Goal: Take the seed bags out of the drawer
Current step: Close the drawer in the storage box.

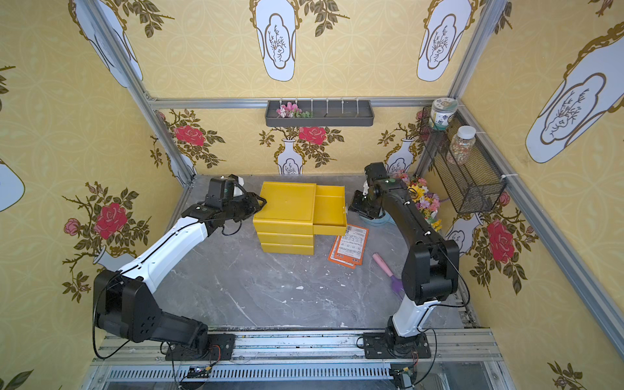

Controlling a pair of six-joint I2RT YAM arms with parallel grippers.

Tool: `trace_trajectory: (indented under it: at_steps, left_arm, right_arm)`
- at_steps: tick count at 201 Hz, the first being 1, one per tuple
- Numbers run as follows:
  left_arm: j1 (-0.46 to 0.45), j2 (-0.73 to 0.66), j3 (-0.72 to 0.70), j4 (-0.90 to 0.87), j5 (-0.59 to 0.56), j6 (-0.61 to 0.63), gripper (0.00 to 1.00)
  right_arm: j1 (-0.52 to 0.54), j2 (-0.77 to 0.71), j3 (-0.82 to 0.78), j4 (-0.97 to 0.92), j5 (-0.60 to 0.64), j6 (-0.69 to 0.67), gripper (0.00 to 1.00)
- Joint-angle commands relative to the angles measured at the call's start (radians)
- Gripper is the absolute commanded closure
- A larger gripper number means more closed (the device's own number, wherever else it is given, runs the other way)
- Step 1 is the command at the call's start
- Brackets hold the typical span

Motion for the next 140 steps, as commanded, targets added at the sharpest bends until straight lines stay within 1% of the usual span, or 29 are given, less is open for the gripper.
trace_trajectory:
  at_steps: [1, 27, 32, 41, 91, 120, 140]
  left_arm:
    - [-0.001, 0.006, 0.002, -0.109, -0.007, 0.021, 0.51]
    - [-0.002, -0.001, 0.011, -0.112, -0.016, 0.020, 0.47]
    - [-0.002, -0.003, 0.012, -0.115, -0.018, 0.020, 0.42]
    - [-0.001, -0.004, 0.018, -0.119, -0.020, 0.022, 0.41]
    - [0.008, -0.028, 0.019, -0.131, -0.039, 0.026, 0.39]
    - [0.032, -0.051, -0.012, -0.134, -0.045, 0.031, 0.38]
    - [0.056, -0.064, -0.036, -0.132, -0.046, 0.031, 0.38]
  right_arm:
    - [0.041, 0.018, 0.019, -0.034, -0.006, 0.006, 0.52]
    - [0.110, 0.041, 0.035, -0.021, -0.014, 0.023, 0.53]
    - [0.125, 0.047, 0.041, -0.018, -0.016, 0.027, 0.53]
    - [0.154, 0.061, 0.057, -0.016, -0.019, 0.033, 0.53]
    - [0.280, 0.169, 0.181, -0.003, -0.040, 0.079, 0.53]
    - [0.340, 0.235, 0.258, -0.013, -0.051, 0.092, 0.54]
    - [0.363, 0.262, 0.290, -0.017, -0.053, 0.100, 0.54]
